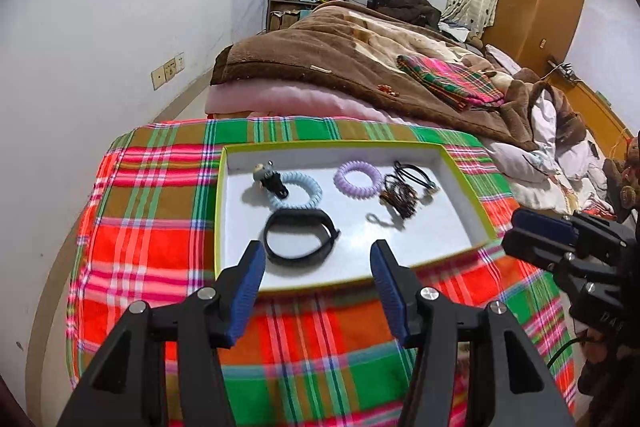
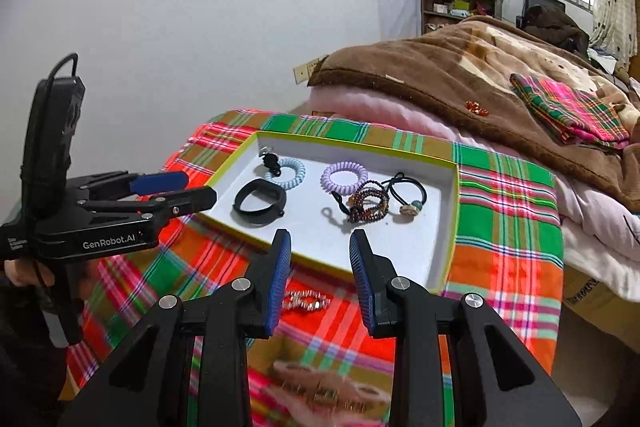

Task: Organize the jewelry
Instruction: 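Withdraw both grippers from the box toward the two hair clips, then grasp the clear-gold claw clip with the right gripper while the left gripper approaches the sparkly clip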

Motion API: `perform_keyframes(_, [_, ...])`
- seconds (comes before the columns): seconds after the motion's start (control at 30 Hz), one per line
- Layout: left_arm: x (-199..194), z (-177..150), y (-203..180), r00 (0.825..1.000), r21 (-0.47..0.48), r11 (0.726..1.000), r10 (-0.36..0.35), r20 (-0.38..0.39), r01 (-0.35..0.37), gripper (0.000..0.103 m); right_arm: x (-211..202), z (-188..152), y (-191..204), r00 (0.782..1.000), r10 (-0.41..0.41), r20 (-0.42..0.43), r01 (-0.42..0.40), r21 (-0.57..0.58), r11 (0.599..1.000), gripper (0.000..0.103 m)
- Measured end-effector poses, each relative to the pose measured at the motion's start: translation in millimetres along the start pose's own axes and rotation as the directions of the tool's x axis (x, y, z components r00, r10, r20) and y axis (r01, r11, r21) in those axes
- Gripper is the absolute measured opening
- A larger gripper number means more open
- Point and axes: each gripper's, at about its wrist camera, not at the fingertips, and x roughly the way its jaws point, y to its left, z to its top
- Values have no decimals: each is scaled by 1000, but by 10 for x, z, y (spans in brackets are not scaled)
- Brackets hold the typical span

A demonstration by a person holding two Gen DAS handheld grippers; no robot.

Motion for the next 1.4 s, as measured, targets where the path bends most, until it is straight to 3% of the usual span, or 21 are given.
perform_keyframes(0.23, [-174, -217, -77, 999, 0, 999, -37, 14, 37, 57, -281, -281, -62, 999, 44, 29, -43, -25, 999, 33])
perform_keyframes(0.33, [-222, -309, -121, 998, 2, 998, -55, 16, 55, 58, -316, -386, -82, 997, 68, 25, -67, -39, 997, 48])
perform_keyframes(0.37, [-228, -336, -135, 998, 5, 998, -61, 16, 61, 58, -319, -429, -79, 997, 71, 21, -70, -53, 996, 49])
perform_keyframes(0.67, [-178, -546, -234, 997, 2, 998, -70, -19, 70, 58, -308, -759, -113, 988, 153, -27, -155, -161, 975, 49])
perform_keyframes(0.77, [-166, -601, -270, 997, 6, 997, -76, -27, 76, 58, -262, -830, -127, 991, 125, -37, -130, -219, 967, 50])
perform_keyframes(0.9, [-129, -686, -301, 996, 5, 997, -73, -46, 73, 58, -199, -880, -186, 990, 136, -45, -143, -256, 956, 64])
perform_keyframes(1.4, [18, -740, -382, 994, 2, 998, -55, -92, 55, 58, 140, -965, -119, 976, 166, -143, -206, -335, 919, 65])
